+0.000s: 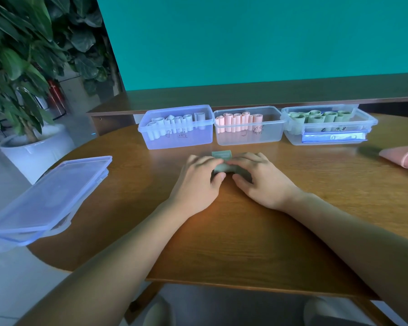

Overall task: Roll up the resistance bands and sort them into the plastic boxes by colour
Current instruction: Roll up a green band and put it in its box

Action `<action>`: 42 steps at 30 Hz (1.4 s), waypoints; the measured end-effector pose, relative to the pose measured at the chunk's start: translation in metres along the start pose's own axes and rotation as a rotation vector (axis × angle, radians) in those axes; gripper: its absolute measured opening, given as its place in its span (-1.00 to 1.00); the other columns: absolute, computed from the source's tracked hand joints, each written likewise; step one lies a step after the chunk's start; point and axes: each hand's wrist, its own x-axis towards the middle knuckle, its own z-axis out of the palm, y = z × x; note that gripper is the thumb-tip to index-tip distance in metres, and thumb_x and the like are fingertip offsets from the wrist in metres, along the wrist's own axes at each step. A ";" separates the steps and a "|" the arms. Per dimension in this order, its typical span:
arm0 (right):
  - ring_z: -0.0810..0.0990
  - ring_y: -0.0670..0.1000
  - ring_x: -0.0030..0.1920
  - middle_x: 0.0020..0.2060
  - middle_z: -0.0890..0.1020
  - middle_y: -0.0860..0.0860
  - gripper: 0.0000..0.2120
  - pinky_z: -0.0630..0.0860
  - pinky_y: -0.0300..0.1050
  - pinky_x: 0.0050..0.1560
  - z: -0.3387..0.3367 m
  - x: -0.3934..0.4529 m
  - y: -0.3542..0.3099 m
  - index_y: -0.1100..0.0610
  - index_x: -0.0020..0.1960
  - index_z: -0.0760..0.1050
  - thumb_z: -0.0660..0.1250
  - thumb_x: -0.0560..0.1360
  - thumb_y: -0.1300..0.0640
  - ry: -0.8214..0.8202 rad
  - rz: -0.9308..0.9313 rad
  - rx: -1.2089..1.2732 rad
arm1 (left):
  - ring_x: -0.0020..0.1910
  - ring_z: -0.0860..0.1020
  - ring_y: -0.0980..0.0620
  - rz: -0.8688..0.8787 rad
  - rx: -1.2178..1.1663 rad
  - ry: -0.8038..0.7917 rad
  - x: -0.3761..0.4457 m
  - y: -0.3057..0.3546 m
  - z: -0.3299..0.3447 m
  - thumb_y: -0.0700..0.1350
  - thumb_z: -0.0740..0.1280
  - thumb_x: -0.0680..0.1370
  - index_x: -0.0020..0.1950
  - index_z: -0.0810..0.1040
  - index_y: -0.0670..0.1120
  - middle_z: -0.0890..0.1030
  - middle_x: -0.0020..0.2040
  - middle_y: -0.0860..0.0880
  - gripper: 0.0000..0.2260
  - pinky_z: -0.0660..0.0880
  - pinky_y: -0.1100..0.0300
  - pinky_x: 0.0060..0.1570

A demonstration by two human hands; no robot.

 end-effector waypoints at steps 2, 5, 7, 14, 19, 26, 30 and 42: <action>0.41 0.03 0.20 0.39 0.48 -0.10 -0.56 0.43 0.14 0.31 0.001 0.005 0.002 -0.05 0.47 0.40 0.23 0.60 0.01 -0.021 0.020 0.002 | 0.31 0.36 0.00 0.014 -0.002 0.020 0.002 0.000 0.000 -0.03 0.30 0.62 0.44 0.49 -0.01 0.55 0.34 0.06 -0.63 0.38 0.02 0.33; 0.43 0.06 0.21 0.40 0.48 -0.09 -0.50 0.43 0.16 0.31 0.002 0.011 0.005 -0.08 0.48 0.38 0.16 0.55 -0.06 -0.040 0.030 0.006 | 0.26 0.40 0.00 0.044 -0.031 0.070 0.003 -0.002 0.001 -0.10 0.33 0.59 0.32 0.58 -0.03 0.59 0.24 0.05 -0.71 0.41 0.02 0.28; 0.42 0.06 0.23 0.40 0.48 -0.09 -0.50 0.42 0.16 0.31 0.001 0.015 0.007 -0.08 0.48 0.38 0.16 0.55 -0.06 -0.053 0.033 -0.004 | 0.26 0.40 -0.02 0.033 -0.024 0.059 0.004 -0.002 0.001 -0.10 0.33 0.59 0.31 0.58 -0.03 0.59 0.25 0.05 -0.71 0.42 -0.02 0.27; 0.40 -0.01 0.27 0.32 0.54 -0.07 -0.60 0.43 -0.09 0.26 0.000 0.020 0.010 -0.01 0.41 0.48 0.28 0.58 0.11 0.035 -0.007 0.026 | 0.29 0.35 -0.03 -0.036 0.008 -0.013 0.017 -0.006 0.005 -0.03 0.27 0.63 0.45 0.46 0.04 0.53 0.38 0.09 -0.64 0.37 -0.06 0.31; 0.39 0.01 0.24 0.34 0.53 -0.06 -0.55 0.45 -0.03 0.28 0.004 0.029 0.016 -0.01 0.46 0.44 0.27 0.57 0.12 0.005 0.011 0.020 | 0.31 0.34 -0.04 -0.029 0.028 0.009 0.023 -0.009 0.008 -0.05 0.29 0.63 0.46 0.45 0.01 0.51 0.39 0.07 -0.62 0.35 -0.03 0.33; 0.35 0.02 0.33 0.36 0.49 -0.08 -0.54 0.36 0.01 0.40 0.007 0.042 0.021 -0.01 0.46 0.43 0.25 0.55 0.07 0.017 0.022 0.047 | 0.26 0.35 0.01 -0.013 -0.013 0.040 0.033 -0.015 0.011 -0.03 0.34 0.60 0.36 0.53 0.03 0.52 0.27 0.09 -0.69 0.35 0.06 0.30; 0.41 0.02 0.29 0.31 0.52 -0.09 -0.60 0.39 -0.05 0.34 0.008 0.047 0.024 -0.01 0.41 0.46 0.31 0.58 0.07 0.061 0.000 0.061 | 0.33 0.32 0.00 -0.053 0.002 -0.011 0.040 -0.018 0.013 0.03 0.30 0.62 0.46 0.44 0.08 0.49 0.37 0.10 -0.61 0.32 0.00 0.37; 0.45 0.02 0.23 0.26 0.51 -0.06 -0.55 0.42 0.11 0.32 0.017 0.077 0.041 -0.07 0.47 0.39 0.25 0.60 -0.13 -0.032 0.052 -0.014 | 0.27 0.37 0.00 -0.024 0.001 0.010 0.063 -0.030 0.021 0.00 0.35 0.60 0.41 0.50 0.06 0.54 0.31 0.08 -0.63 0.37 0.03 0.29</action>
